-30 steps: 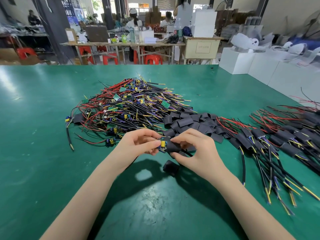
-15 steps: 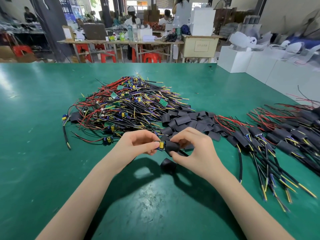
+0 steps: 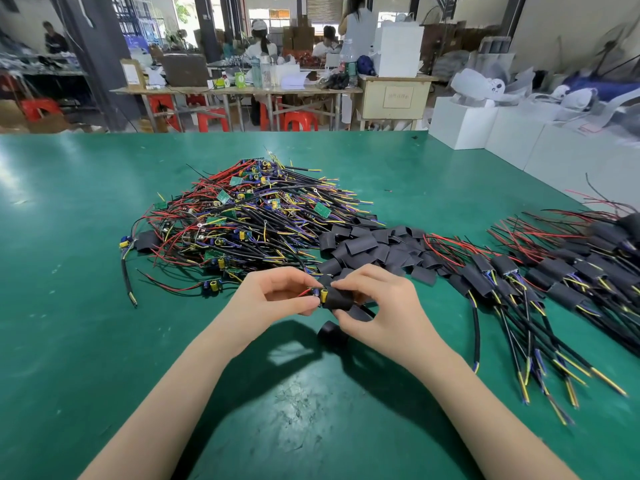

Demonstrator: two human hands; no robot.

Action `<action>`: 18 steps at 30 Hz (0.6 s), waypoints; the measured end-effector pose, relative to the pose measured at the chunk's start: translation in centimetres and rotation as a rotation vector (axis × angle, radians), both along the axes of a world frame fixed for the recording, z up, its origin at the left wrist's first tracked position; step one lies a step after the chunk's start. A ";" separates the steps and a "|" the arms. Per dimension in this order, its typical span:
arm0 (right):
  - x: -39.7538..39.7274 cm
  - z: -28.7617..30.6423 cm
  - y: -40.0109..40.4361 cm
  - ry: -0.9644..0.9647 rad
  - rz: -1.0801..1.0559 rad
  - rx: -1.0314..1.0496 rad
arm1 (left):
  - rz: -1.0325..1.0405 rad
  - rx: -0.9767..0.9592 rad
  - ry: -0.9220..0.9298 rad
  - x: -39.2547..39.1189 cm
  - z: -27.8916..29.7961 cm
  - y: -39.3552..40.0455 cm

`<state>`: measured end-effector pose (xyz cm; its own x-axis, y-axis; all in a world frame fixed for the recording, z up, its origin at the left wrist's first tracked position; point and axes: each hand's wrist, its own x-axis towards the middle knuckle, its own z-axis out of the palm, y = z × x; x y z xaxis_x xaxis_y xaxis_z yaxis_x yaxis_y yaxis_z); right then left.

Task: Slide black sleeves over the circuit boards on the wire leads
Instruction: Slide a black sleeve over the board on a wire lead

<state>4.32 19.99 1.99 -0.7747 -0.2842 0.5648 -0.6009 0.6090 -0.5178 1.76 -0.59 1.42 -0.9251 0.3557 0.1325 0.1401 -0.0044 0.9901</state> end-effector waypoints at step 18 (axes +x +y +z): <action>0.3 0.3 -0.1 -0.044 -0.227 0.068 | 0.068 0.157 -0.270 -0.3 0.6 -0.7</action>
